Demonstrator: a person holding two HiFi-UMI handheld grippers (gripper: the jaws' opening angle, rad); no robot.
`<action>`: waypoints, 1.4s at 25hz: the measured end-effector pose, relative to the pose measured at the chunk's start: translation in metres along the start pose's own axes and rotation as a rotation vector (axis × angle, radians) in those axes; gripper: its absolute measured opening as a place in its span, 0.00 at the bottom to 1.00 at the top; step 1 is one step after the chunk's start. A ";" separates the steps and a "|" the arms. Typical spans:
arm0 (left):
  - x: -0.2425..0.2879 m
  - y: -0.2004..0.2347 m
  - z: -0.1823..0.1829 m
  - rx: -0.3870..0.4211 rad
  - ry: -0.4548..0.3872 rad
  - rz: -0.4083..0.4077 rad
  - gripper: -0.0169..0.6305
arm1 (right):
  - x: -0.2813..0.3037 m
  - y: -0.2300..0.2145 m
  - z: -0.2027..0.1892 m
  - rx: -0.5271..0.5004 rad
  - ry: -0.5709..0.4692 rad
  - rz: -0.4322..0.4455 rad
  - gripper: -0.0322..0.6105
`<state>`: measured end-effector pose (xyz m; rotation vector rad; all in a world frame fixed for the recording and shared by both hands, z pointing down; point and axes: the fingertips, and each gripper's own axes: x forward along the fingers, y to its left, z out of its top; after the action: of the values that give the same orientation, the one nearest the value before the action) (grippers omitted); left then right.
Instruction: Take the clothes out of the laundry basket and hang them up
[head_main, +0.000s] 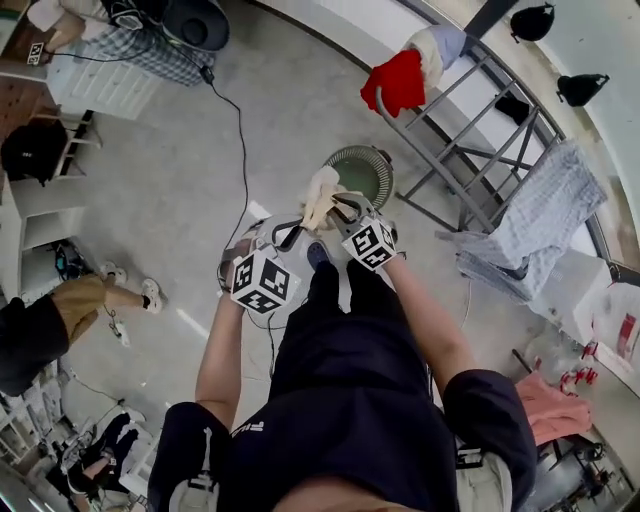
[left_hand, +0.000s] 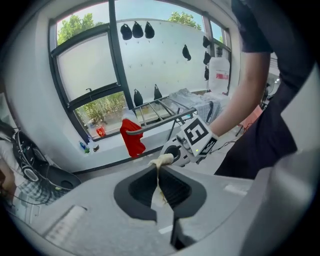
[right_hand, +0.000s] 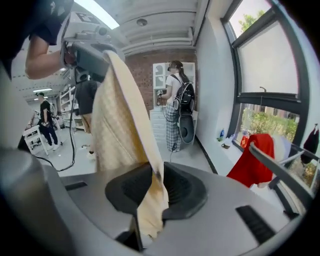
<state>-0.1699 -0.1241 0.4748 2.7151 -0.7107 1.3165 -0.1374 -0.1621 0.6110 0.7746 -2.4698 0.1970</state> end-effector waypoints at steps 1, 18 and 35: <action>-0.010 0.001 0.007 0.004 -0.013 -0.002 0.07 | -0.001 -0.004 0.001 0.000 0.012 -0.021 0.16; -0.132 0.044 0.035 -0.106 -0.173 0.086 0.07 | -0.059 -0.026 0.060 0.071 -0.061 -0.003 0.06; -0.084 0.069 0.059 -0.064 -0.190 0.096 0.07 | -0.285 -0.076 0.171 0.258 0.017 -0.764 0.06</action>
<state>-0.2001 -0.1673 0.3628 2.8121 -0.8927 1.0411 0.0253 -0.1356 0.3125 1.7402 -1.9765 0.2301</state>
